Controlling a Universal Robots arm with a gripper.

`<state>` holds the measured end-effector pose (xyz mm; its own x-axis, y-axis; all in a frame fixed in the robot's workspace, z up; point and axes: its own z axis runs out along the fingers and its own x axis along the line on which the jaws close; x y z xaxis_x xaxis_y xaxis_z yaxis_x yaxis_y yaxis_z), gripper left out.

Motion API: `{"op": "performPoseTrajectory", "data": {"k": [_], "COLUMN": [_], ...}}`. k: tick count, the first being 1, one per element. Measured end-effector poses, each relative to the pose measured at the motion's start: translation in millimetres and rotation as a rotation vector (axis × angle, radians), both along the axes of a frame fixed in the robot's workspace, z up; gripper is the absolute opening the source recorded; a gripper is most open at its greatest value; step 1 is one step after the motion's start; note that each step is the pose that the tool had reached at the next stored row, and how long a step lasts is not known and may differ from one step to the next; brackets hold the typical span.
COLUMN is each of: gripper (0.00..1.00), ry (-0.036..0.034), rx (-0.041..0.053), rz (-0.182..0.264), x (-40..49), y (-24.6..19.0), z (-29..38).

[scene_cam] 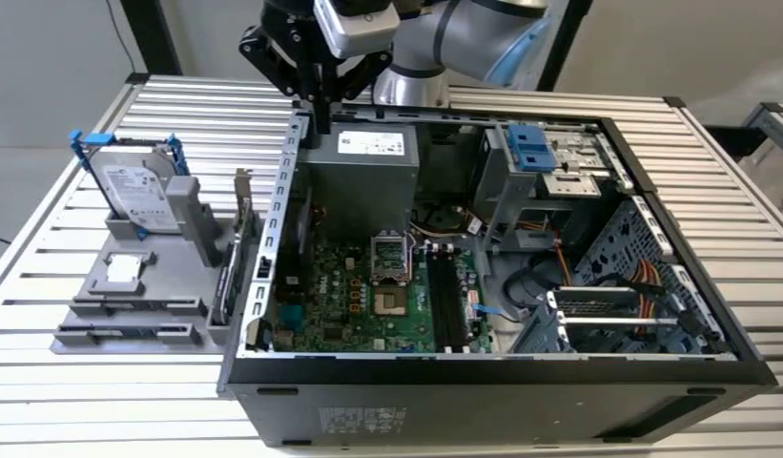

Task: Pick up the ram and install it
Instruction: 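Reach for the ram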

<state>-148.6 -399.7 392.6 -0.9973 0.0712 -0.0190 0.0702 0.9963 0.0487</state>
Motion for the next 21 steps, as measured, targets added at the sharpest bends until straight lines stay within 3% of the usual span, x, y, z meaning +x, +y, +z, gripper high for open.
{"op": "performPoseTrajectory", "data": {"k": [21], "gripper": [0.00], "ry": [0.0000], "rx": [0.0000], "rz": [0.000], "x": [-10.3], "y": [-0.8], "z": [0.0]}}
